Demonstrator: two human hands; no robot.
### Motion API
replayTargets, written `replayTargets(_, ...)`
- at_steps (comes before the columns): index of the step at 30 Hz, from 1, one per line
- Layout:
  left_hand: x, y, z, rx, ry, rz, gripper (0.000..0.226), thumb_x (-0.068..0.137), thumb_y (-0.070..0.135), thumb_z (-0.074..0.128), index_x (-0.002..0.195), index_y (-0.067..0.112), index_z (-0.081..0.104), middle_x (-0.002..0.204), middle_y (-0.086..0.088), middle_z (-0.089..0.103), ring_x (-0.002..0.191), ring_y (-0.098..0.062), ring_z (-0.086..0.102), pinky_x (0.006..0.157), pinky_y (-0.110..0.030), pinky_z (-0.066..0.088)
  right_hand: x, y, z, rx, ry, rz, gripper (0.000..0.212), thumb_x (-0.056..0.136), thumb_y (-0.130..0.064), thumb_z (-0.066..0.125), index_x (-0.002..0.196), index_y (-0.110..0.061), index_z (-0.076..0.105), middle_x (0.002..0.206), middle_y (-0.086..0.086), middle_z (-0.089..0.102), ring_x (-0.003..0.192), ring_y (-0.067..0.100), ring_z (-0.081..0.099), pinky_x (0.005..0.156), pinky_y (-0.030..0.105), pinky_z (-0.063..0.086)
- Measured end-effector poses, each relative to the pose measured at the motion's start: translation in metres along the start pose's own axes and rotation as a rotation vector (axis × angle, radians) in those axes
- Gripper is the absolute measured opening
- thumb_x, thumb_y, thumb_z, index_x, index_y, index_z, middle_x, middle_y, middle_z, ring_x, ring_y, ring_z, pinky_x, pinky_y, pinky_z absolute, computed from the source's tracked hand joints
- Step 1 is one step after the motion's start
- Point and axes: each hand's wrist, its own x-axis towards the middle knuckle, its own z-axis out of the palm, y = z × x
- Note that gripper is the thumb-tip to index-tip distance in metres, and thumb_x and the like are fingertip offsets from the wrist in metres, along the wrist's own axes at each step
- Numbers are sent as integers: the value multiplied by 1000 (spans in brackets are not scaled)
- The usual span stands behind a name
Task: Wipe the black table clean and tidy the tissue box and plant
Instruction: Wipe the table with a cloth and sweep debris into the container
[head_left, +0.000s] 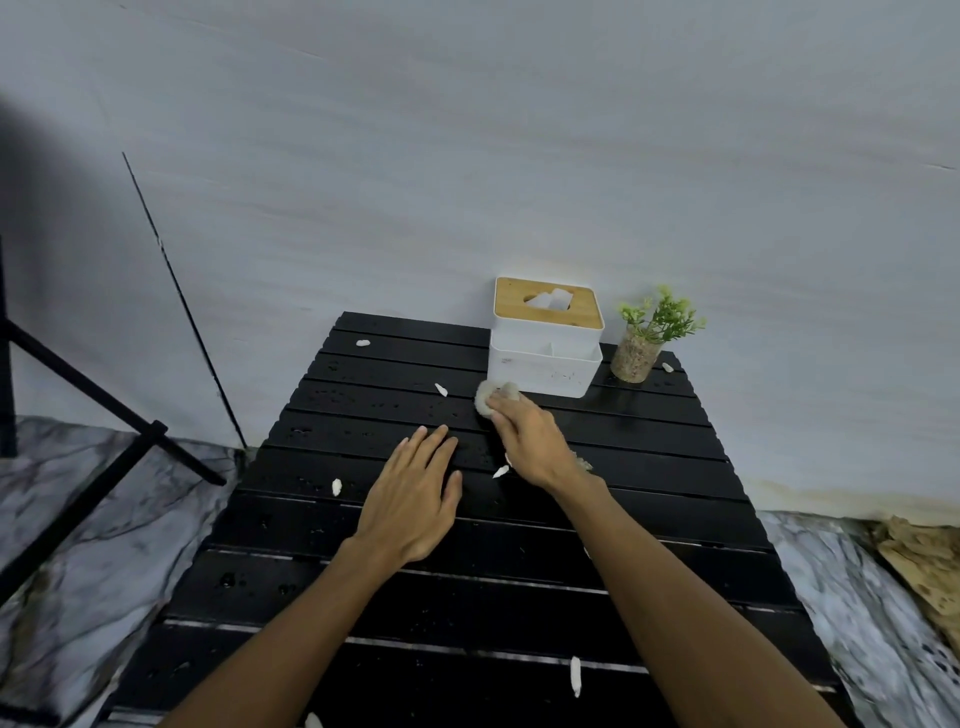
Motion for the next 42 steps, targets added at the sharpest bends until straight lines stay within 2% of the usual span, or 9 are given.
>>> replayTargets(7,-5,-5,-2,-38,24,-57,63,95,44,17,148,14,33,158,-3,29,148,-17,15,121,-31,7,-26,-13,-20,208,-207,-82,29,107,-25,50,129,-20,68,115,5,75,106,11,68,93,16,50)
replayTargets(12,-8,-8,-3,-45,48,-45,65,94,46,14,145,13,38,157,-4,30,148,-18,17,120,-29,6,-40,9,-47,236,73,42,22,107,-23,49,114,-25,69,83,-3,73,77,-5,63,72,10,44)
replayTargets(15,-7,-8,-4,-46,52,-44,67,93,46,12,145,13,38,157,-3,30,148,-18,16,120,-29,5,-24,16,-34,99,82,78,28,107,-21,46,126,-15,66,107,10,73,98,10,65,89,20,48)
replayTargets(18,-8,-7,-4,-63,59,-51,59,96,43,19,144,13,38,157,-3,31,148,-17,17,121,-30,7,-11,9,-13,-16,3,23,27,107,-25,46,122,-14,65,119,8,60,110,29,59,88,36,47)
replayTargets(25,-10,0,-14,-226,99,-105,54,96,12,40,148,7,24,150,-13,39,140,-21,34,119,-33,21,-30,-18,-7,0,-234,-230,35,107,-25,49,139,-15,60,147,4,57,137,23,51,114,41,42)
replayTargets(31,-12,-2,-16,-293,89,-104,67,95,3,38,154,13,9,155,-9,32,142,-18,31,118,-34,24,-75,-21,-44,279,-283,-154,29,107,-28,50,125,-21,71,116,4,75,108,11,70,95,29,56)
replayTargets(36,-13,0,-12,-222,118,-96,59,97,4,34,153,10,16,157,-13,29,148,-20,19,118,-22,5,-62,5,-79,290,13,11,28,108,-24,46,123,-29,69,81,19,73,79,19,72,75,14,52)
replayTargets(38,-12,-3,-9,-171,128,-60,55,97,7,33,152,9,22,157,-10,30,148,-20,17,118,-22,2,-54,21,-76,179,71,43,27,108,-20,46,120,-25,70,70,10,72,71,23,71,71,19,54)
replayTargets(42,-7,-6,-3,-95,111,-37,49,101,16,34,149,10,31,158,-6,26,149,-19,14,119,-25,1,-52,32,-56,20,-7,36,26,106,-20,50,124,-15,68,122,5,72,109,28,69,96,33,51)
